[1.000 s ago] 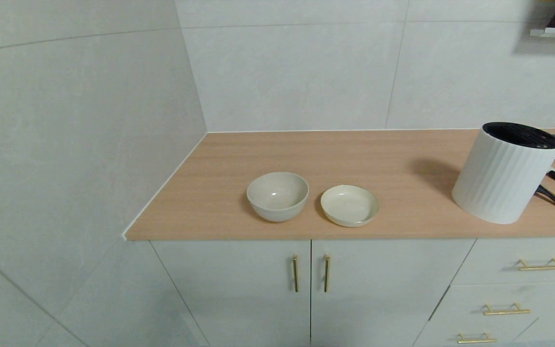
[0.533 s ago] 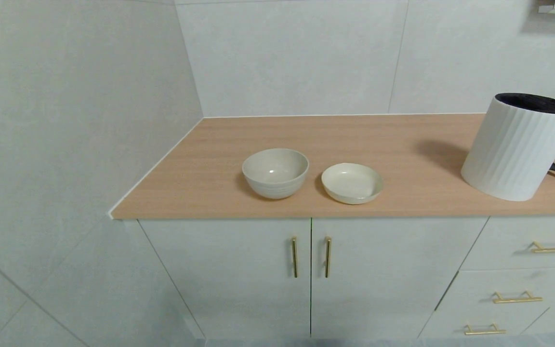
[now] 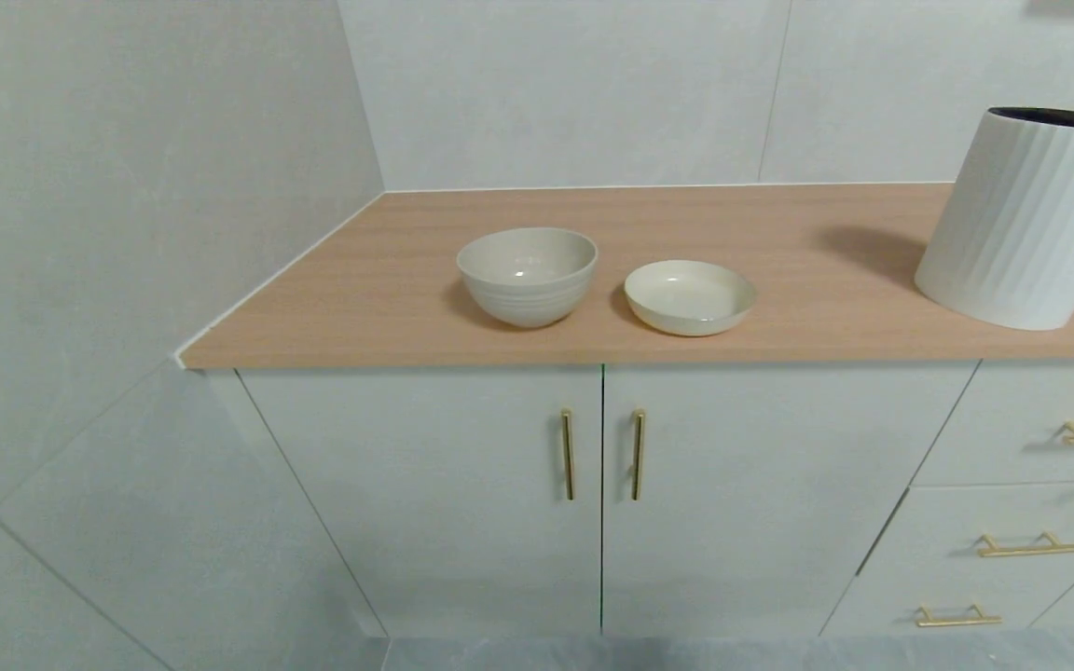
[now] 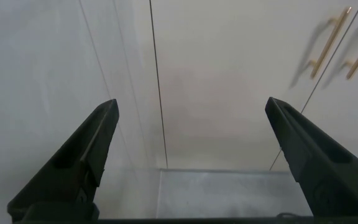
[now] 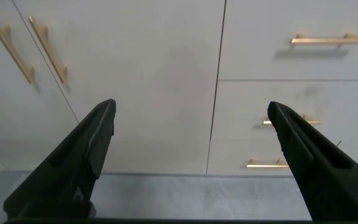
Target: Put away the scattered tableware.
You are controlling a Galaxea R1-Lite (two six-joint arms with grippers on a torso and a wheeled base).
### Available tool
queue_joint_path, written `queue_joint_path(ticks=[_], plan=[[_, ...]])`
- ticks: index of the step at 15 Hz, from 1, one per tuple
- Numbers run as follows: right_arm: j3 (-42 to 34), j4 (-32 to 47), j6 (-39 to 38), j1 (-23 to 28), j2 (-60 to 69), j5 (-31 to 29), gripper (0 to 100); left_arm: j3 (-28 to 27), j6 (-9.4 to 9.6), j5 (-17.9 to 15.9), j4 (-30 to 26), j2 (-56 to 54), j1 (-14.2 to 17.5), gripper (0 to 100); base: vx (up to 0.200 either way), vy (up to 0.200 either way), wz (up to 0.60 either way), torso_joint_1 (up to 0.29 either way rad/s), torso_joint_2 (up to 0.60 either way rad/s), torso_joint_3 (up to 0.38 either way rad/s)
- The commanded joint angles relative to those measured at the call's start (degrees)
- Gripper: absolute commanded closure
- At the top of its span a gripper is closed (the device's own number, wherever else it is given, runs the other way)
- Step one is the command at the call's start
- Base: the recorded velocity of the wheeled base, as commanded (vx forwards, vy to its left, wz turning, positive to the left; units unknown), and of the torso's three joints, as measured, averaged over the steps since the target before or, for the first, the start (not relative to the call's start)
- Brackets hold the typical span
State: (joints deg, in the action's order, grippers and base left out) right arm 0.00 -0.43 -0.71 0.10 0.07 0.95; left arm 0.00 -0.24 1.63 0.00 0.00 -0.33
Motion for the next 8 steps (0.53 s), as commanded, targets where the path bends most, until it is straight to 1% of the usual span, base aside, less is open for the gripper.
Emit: queue_joint_path(ticks=[1, 5, 8], plan=[[0.0, 0.0, 0.0, 0.0, -0.1, 0.0, 0, 0.0, -0.02, 0.0, 0.0, 0.1, 0.0, 0, 0.0, 0.0, 0.0, -0.173, 0.47, 0.286], [0.0, 0.0, 0.0, 0.0, -0.1, 0.0, 0, 0.0, -0.02, 0.0, 0.0, 0.1, 0.0, 0, 0.0, 0.0, 0.0, -0.156, 0.46, 0.299], [0.0, 0.0, 0.0, 0.0, -0.1, 0.0, 0, 0.0, -0.02, 0.0, 0.0, 0.1, 0.0, 0, 0.0, 0.0, 0.0, -0.129, 0.45, 0.313]])
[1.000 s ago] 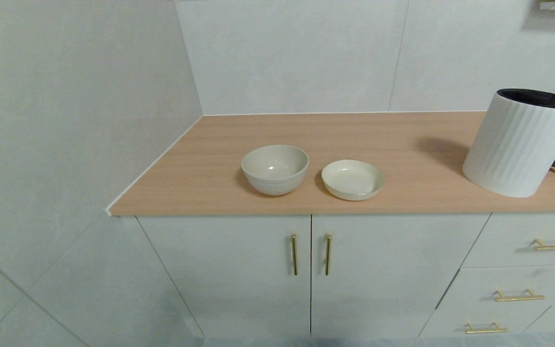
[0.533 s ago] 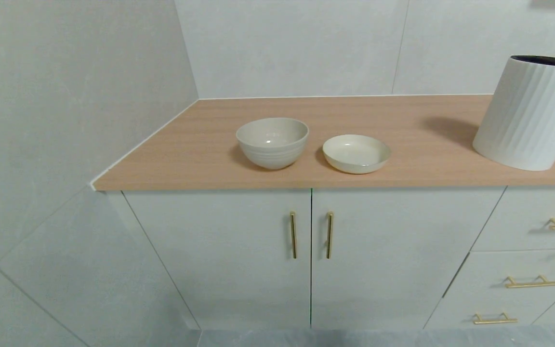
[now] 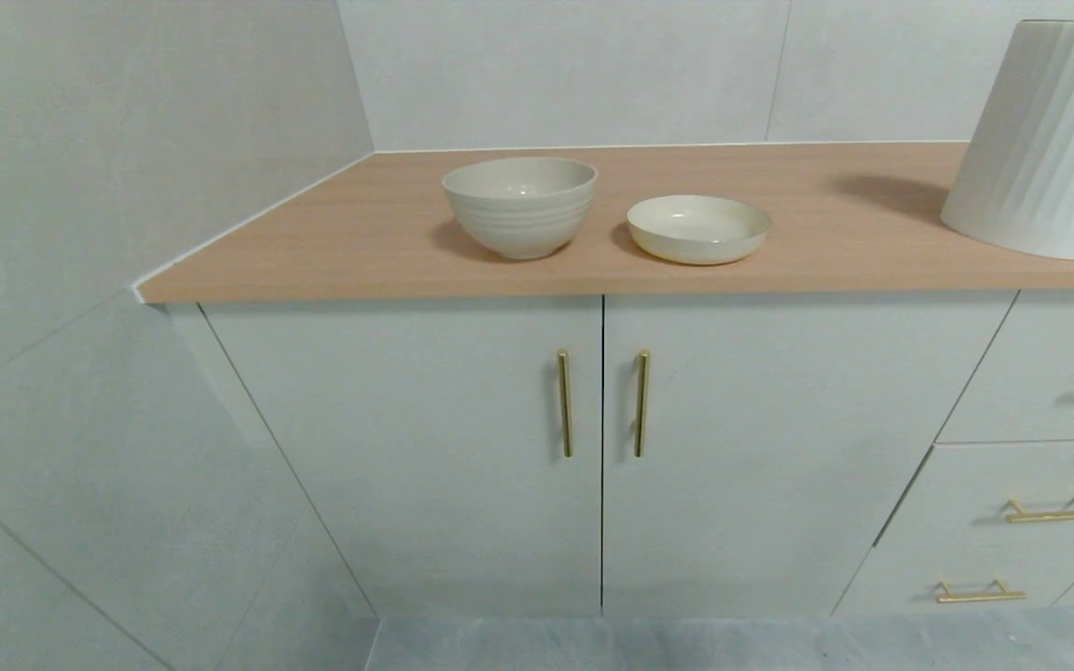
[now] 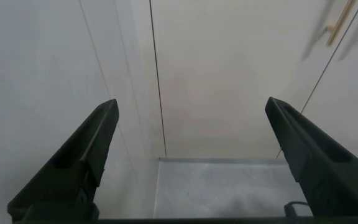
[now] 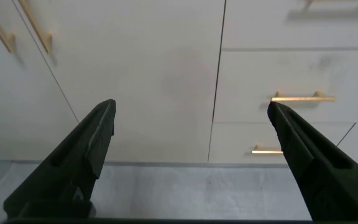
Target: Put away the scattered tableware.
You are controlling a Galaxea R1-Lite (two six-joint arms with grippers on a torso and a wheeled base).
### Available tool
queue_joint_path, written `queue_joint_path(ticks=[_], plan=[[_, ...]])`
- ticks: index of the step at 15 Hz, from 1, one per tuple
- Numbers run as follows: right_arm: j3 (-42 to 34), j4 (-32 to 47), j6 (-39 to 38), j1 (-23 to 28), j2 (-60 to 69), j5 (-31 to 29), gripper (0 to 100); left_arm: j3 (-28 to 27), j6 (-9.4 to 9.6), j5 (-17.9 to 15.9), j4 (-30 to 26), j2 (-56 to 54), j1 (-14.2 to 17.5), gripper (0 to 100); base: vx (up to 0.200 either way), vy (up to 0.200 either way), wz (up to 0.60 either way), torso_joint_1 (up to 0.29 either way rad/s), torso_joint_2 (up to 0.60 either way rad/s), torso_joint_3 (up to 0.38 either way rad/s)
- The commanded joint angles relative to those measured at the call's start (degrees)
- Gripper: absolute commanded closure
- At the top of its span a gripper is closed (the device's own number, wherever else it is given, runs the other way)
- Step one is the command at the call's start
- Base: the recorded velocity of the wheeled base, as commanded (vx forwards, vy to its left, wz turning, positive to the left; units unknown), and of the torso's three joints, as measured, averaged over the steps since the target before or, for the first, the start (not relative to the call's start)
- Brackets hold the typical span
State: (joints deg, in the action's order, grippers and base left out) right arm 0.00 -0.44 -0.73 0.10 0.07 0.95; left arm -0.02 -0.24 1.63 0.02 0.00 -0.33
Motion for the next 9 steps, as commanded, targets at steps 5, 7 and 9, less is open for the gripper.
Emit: queue_joint_path(ticks=[5, 7, 9], plan=[[0.0, 0.0, -0.1, 0.0, -0.1, 0.0, 0, 0.0, -0.02, 0.0, 0.0, 0.1, 0.0, 0, 0.0, 0.0, 0.0, -0.043, 0.18, 0.132], [0.0, 0.0, 0.0, 0.0, -0.1, 0.0, 0, 0.0, -0.02, 0.0, 0.0, 0.1, 0.0, 0, 0.0, 0.0, 0.0, 0.0, 0.0, 0.0], [0.0, 0.0, 0.1, 0.0, -0.1, 0.2, 0, 0.0, -0.02, 0.0, 0.0, 0.1, 0.0, 0, 0.0, 0.0, 0.0, 0.0, 0.0, 0.0]])
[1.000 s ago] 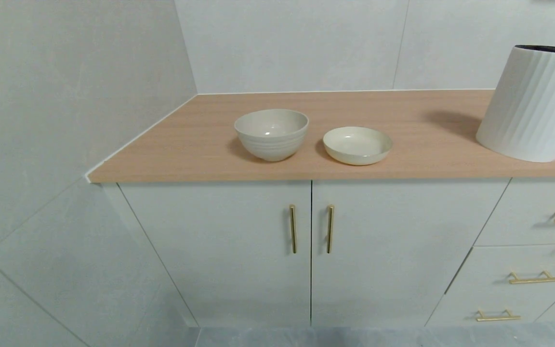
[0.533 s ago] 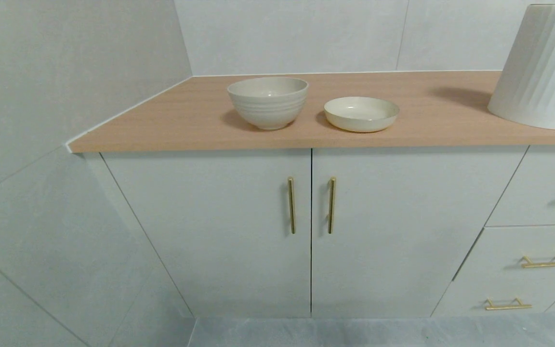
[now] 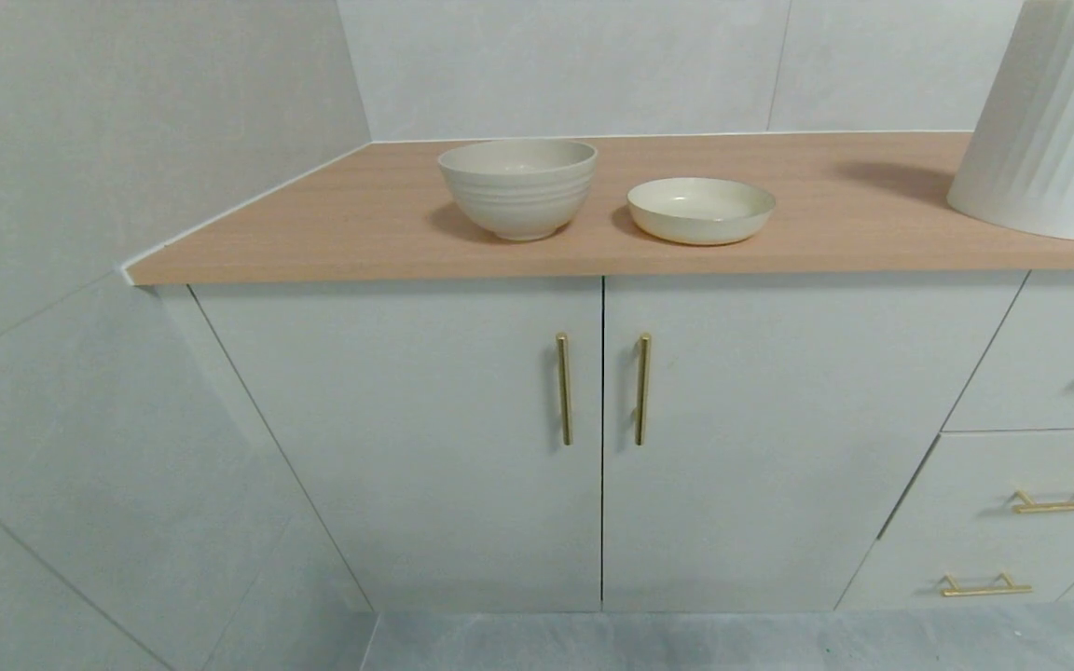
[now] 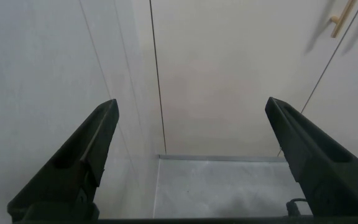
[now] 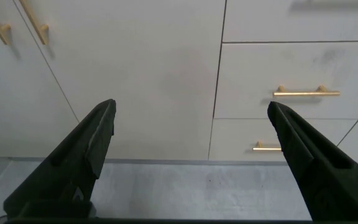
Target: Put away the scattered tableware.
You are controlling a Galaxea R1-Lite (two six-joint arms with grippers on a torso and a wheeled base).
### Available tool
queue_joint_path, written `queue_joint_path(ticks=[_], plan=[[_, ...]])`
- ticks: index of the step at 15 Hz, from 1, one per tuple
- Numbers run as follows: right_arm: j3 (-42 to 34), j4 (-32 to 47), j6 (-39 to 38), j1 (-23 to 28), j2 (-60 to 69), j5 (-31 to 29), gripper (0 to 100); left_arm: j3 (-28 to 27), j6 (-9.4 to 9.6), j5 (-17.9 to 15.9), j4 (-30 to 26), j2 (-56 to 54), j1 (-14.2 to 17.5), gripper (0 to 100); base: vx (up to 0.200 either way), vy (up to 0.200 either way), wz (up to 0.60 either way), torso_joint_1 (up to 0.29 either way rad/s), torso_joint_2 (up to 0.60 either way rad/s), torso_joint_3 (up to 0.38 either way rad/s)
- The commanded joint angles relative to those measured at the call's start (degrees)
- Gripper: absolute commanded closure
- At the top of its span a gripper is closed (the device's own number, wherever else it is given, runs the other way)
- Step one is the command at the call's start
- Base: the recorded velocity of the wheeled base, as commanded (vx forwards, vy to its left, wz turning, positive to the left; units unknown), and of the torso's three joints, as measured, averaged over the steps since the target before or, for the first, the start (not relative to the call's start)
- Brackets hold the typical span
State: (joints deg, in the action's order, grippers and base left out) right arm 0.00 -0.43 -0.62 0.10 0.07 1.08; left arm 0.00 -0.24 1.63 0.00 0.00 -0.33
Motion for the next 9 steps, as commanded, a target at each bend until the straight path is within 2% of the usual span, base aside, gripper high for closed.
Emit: queue_joint_path(ticks=[1, 6, 7, 9], plan=[[0.0, 0.0, 0.1, 0.0, -0.1, 0.1, 0, 0.0, -0.02, 0.0, 0.0, 0.1, 0.0, 0, 0.0, 0.0, 0.0, 0.0, 0.0, 0.0], [0.0, -0.2, 1.6, 0.0, -0.1, 0.9, 0, 0.0, 0.07, 0.0, 0.0, 0.1, 0.0, 0, 0.0, 0.0, 0.0, 0.0, 0.0, 0.0], [6.3, -0.7, -0.9, -0.1, -0.7, 7.4, 0, 0.0, 0.07, 0.0, 0.0, 0.1, 0.0, 0, 0.0, 0.0, 0.0, 0.0, 0.0, 0.0], [11.0, 0.3, -4.3, -0.3, -5.0, 16.2, 0, 0.0, 0.16, 0.0, 0.0, 0.1, 0.0, 0, 0.0, 0.0, 0.0, 0.0, 0.0, 0.0]])
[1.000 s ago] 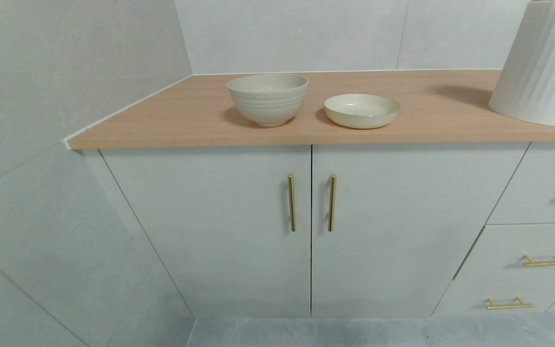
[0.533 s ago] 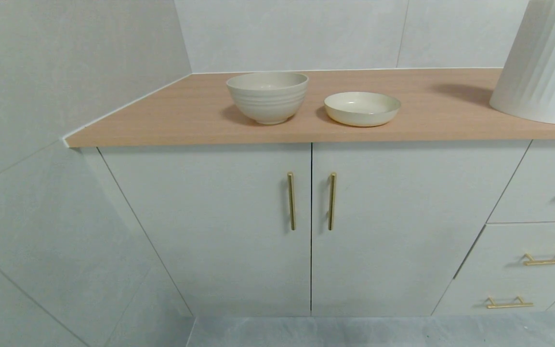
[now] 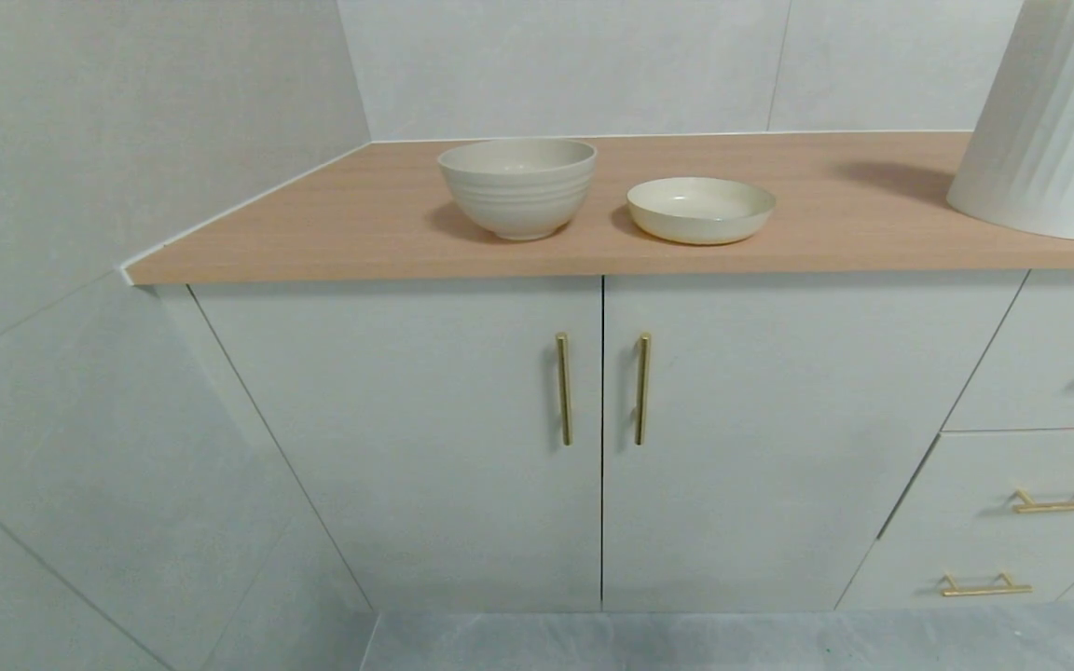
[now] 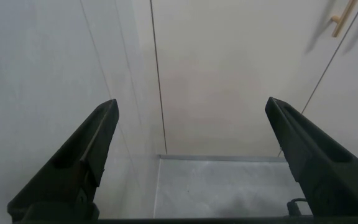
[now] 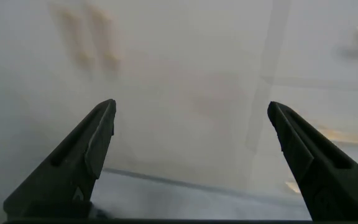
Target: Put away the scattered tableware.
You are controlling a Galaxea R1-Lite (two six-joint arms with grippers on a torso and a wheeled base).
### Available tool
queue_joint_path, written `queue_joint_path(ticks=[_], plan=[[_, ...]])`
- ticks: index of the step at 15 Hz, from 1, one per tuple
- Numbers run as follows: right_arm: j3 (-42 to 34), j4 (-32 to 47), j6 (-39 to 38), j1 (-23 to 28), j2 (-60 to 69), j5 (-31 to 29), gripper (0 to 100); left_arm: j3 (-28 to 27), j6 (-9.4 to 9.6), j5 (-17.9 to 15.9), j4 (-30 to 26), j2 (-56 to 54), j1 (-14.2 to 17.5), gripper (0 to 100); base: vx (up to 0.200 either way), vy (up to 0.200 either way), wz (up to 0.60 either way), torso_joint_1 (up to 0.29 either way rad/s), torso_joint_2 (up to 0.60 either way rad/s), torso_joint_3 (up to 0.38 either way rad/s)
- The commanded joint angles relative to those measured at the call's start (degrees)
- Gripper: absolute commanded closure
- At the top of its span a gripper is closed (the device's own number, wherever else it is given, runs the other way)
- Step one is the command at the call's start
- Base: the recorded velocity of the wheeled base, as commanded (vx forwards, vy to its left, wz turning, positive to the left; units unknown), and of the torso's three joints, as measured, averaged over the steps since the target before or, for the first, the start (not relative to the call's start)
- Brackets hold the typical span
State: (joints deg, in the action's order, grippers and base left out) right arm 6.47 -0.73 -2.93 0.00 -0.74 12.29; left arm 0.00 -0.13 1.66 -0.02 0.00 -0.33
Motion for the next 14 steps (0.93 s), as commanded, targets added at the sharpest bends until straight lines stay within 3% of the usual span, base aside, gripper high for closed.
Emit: queue_joint_path(ticks=[1, 4, 6, 10, 14], plan=[[4.6, 0.7, -2.0, -0.3, -8.0, 8.7, 0, 0.0, -0.04, 0.0, 0.0, 0.1, 0.0, 0, 0.0, 0.0, 0.0, 0.0, 0.0, 0.0], [7.1, 0.1, -1.9, -0.8, -25.2, 15.1, 0, 0.0, -0.04, 0.0, 0.0, 0.1, 0.0, 0, 0.0, 0.0, 0.0, 0.0, 0.0, 0.0], [10.4, -1.2, -2.0, -4.7, -36.0, 17.0, 0, 0.0, -0.04, 0.0, 0.0, 0.1, 0.0, 0, 0.0, 0.0, 0.0, 0.0, 0.0, 0.0], [16.6, -17.3, -2.2, -17.5, -62.5, 10.7, 0, 0.0, 0.05, 0.0, 0.0, 0.1, 0.0, 0, 0.0, 0.0, 0.0, 0.0, 0.0, 0.0], [21.9, -31.0, -2.2, -25.6, -83.3, 8.2, 0, 0.0, 0.05, 0.0, 0.0, 0.1, 0.0, 0, 0.0, 0.0, 0.0, 0.0, 0.0, 0.0]])
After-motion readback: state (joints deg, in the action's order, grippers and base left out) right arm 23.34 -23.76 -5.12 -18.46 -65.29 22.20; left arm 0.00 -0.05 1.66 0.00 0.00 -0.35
